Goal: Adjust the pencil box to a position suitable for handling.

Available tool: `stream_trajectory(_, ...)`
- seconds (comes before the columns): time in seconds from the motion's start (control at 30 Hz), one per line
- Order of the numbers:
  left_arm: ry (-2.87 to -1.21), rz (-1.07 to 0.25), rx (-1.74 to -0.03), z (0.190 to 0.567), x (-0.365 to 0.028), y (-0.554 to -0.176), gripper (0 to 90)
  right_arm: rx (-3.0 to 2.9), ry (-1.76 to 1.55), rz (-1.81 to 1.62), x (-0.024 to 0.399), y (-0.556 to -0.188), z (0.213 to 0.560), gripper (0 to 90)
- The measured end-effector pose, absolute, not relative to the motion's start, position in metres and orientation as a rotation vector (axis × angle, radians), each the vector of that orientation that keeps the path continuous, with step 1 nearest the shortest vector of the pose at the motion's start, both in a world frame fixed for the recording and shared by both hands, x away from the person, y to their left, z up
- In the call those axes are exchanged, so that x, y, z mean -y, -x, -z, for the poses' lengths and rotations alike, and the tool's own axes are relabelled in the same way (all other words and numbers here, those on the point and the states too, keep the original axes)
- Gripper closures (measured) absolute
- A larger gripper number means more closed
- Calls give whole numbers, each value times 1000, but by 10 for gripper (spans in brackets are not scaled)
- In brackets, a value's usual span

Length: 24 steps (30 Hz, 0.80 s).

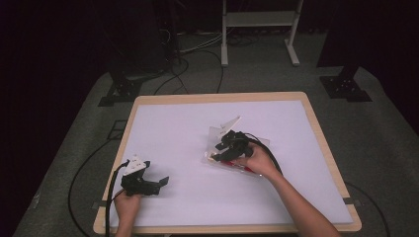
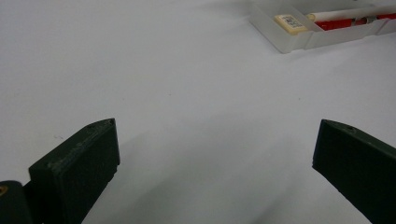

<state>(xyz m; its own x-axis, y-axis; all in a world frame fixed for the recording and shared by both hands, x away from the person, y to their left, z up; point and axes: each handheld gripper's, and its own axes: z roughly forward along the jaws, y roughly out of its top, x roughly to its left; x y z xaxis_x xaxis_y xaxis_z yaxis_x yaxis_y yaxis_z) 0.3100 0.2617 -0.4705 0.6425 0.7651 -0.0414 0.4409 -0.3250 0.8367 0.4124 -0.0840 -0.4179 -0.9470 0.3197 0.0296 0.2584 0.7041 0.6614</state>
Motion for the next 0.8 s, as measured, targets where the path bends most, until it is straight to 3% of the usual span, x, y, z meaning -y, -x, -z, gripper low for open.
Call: stream_trajectory(0.8,-1974,-458,-946,470,-262,-310,1,-2787,-505,-1112,134,-386,402,457)
